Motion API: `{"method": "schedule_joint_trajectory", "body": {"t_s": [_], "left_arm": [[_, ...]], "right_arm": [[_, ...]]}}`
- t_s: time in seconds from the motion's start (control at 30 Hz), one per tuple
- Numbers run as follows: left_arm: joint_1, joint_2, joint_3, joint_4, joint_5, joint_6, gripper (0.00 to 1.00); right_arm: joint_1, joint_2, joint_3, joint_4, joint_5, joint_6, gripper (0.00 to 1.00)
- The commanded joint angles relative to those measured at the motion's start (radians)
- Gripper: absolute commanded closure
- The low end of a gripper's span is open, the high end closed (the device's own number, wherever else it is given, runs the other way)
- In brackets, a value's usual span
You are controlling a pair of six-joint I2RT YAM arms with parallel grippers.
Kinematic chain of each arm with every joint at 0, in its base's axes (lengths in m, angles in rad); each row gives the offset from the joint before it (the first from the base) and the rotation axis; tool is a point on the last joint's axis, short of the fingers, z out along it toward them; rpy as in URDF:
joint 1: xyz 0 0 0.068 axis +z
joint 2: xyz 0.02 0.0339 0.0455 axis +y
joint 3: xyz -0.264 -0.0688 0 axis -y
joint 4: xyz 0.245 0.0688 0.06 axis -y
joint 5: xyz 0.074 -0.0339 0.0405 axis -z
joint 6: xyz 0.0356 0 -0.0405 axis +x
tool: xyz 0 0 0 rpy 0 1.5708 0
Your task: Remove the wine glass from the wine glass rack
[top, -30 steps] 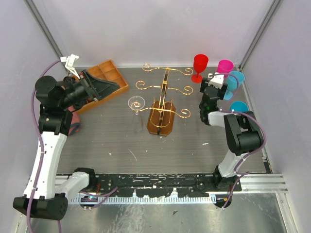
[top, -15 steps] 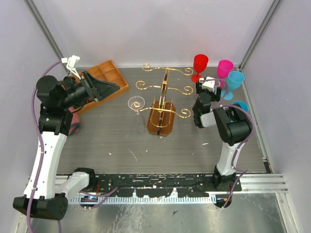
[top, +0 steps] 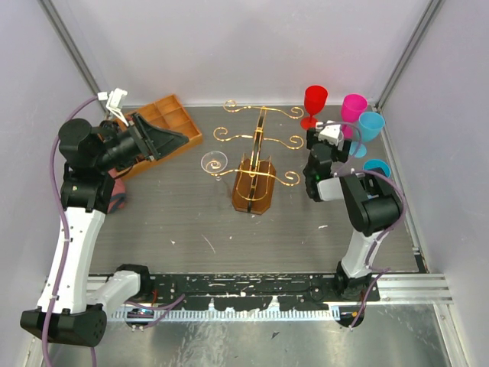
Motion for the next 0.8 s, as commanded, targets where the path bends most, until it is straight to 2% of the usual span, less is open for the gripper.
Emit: {"method": "schedule_joint_trajectory", "body": {"t_s": [0.0, 0.17, 0.33, 0.5, 0.6, 0.77], "left_arm": [[0.001, -0.005, -0.005, -0.036, -0.011, 0.035, 0.49], [0.001, 0.005, -0.016, -0.076, -0.042, 0.056, 0.53], [0.001, 0.018, -0.009, -0.199, -0.100, 0.091, 0.56], [0.001, 0.085, 0.047, -0.478, -0.187, 0.167, 0.62], [0.001, 0.114, 0.046, -0.577, -0.191, 0.163, 0.58], [-0.001, 0.107, 0.003, -0.554, -0.188, 0.112, 0.51]], "right_arm": [[0.003, -0.184, -0.005, -0.135, -0.023, 0.102, 0.00], [0.009, -0.368, -0.008, -0.417, -0.123, 0.263, 0.00], [0.024, -0.526, 0.015, -0.684, -0.209, 0.326, 0.00], [0.047, -0.697, 0.052, -0.955, -0.285, 0.438, 0.06], [0.080, -0.783, 0.101, -1.129, -0.293, 0.492, 0.07], [0.121, -0.929, 0.149, -1.291, -0.287, 0.540, 0.08]]}}
